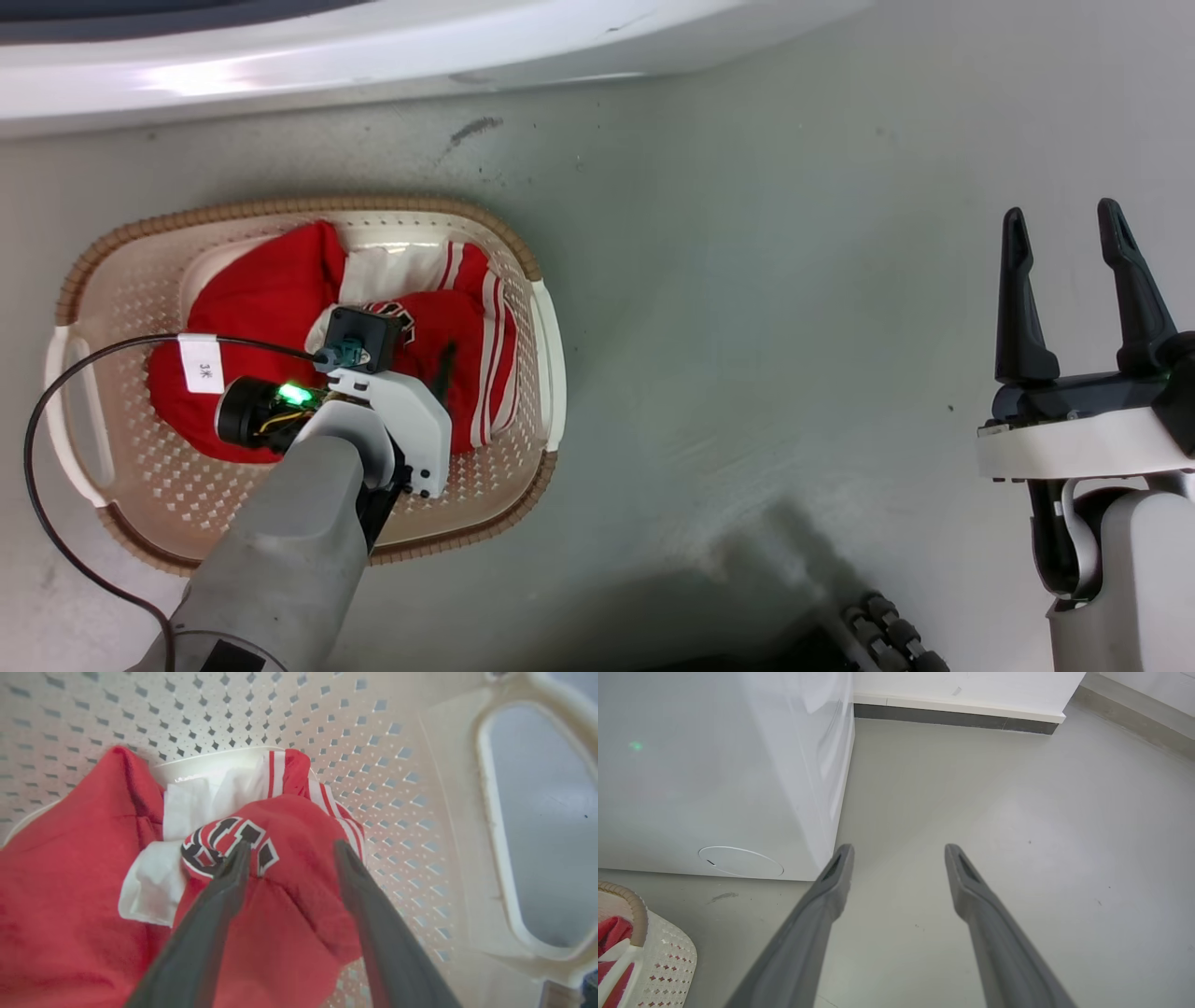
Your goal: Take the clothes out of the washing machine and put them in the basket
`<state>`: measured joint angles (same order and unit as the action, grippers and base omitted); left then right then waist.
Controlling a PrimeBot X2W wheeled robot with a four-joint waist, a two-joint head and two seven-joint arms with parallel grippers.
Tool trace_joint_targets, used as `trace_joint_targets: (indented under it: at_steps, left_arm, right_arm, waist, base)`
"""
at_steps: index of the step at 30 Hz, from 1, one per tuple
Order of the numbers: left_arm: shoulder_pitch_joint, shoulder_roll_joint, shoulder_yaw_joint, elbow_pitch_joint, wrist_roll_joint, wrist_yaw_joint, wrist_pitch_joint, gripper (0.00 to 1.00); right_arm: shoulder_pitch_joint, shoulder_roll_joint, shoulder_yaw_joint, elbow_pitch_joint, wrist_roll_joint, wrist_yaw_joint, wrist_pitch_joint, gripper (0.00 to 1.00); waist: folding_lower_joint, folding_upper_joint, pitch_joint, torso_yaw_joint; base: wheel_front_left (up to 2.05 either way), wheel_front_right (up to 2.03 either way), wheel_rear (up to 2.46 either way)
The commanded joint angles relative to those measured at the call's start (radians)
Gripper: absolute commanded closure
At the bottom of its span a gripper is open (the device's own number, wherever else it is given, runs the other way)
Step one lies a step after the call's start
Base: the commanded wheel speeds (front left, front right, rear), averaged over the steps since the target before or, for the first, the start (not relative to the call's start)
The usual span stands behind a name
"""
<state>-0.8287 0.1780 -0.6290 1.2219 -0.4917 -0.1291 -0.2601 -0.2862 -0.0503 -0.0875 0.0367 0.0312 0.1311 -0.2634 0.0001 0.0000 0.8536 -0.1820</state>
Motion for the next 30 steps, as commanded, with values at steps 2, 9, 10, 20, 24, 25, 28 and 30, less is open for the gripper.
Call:
trace_joint_targets:
  at_steps: [2,9,10,20,24,25,28,30]
  left_arm:
    - [0.005,0.000,0.002,-0.019,-0.005,-0.001,-0.007,0.00]
    - [0.061,0.020,0.029,-0.136,0.005,-0.001,-0.005,0.00]
    - [0.073,0.022,0.043,-0.161,0.007,-0.001,-0.005,0.00]
    - [0.212,0.068,0.191,-0.457,0.113,0.025,-0.005,0.00]
    - [0.286,0.079,0.273,-0.575,0.156,0.044,-0.005,0.00]
    - [0.306,0.078,0.290,-0.605,0.167,0.048,-0.005,0.00]
    - [0.368,0.076,0.342,-0.697,0.202,0.062,-0.005,0.00]
    - [0.418,0.072,0.382,-0.762,0.222,0.073,-0.006,0.00]
  right_arm:
    - [-0.008,0.000,0.001,0.006,0.002,-0.001,-0.002,0.00]
    - [0.011,0.000,-0.011,0.041,-0.015,-0.001,-0.002,0.00]
    - [0.018,0.000,-0.015,0.048,-0.019,-0.001,-0.002,0.00]
    - [0.056,0.000,-0.050,0.108,-0.056,-0.001,-0.002,0.00]
    - [0.079,0.000,-0.061,0.126,-0.064,-0.001,-0.002,0.00]
    - [0.086,0.000,-0.065,0.131,-0.066,-0.001,-0.002,0.00]
    - [0.106,0.000,-0.074,0.140,-0.068,-0.001,-0.002,0.00]
    - [0.123,0.000,-0.071,0.144,-0.068,-0.001,-0.002,0.00]
  waist:
    - [-0.0001,0.0000,-0.037,0.007]
    - [-0.0001,0.0000,-0.175,0.030]
    - [-0.0001,0.0000,-0.199,0.037]
    - [-0.0001,0.0000,-0.437,0.102]
    - [-0.0001,0.0000,-0.524,0.129]
    - [-0.0001,0.0000,-0.543,0.137]
    - [-0.0001,0.0000,-0.597,0.158]
    - [-0.0001,0.0000,-0.629,0.167]
  base:
    - [0.00,0.00,0.00]
    - [0.00,0.00,0.00]
    - [0.00,0.00,0.00]
    - [0.00,0.00,0.00]
    - [0.00,0.00,0.00]
    - [0.00,0.00,0.00]
    - [0.00,0.00,0.00]
    - [0.00,0.00,0.00]
